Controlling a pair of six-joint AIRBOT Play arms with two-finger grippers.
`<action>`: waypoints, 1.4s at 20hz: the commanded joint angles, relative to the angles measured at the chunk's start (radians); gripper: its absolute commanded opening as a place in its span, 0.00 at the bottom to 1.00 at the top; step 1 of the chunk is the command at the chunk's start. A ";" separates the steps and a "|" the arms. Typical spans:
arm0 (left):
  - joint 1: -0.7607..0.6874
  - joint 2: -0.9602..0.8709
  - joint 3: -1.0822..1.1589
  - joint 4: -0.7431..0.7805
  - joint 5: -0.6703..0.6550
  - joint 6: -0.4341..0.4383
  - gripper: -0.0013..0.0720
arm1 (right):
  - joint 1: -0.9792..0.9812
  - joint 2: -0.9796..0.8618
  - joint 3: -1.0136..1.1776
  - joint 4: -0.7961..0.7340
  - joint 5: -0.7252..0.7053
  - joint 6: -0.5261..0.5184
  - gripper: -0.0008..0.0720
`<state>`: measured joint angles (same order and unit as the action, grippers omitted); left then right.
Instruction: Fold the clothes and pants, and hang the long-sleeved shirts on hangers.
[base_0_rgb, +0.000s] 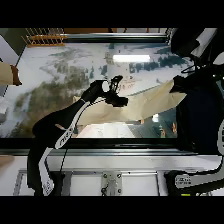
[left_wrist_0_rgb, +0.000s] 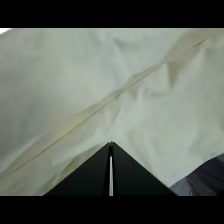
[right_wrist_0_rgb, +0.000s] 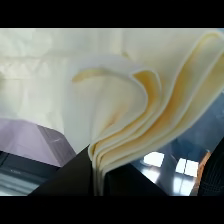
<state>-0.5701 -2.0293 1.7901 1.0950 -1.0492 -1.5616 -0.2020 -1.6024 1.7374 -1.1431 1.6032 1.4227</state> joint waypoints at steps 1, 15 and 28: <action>-0.043 -0.104 0.127 0.002 -0.059 0.002 0.03 | 0.102 0.006 0.122 -0.038 0.074 0.061 0.03; -0.018 -0.143 0.190 0.002 -0.110 0.002 0.03 | 0.385 0.006 0.264 -0.068 0.058 0.121 0.03; 0.296 0.134 0.191 0.004 -0.167 0.029 0.03 | 0.562 -0.028 0.264 0.041 -0.110 0.176 0.03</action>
<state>-0.3603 -1.9587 1.9797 1.0973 -1.1954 -1.5455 0.3210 -1.6131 2.0003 -1.1637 1.5475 1.5879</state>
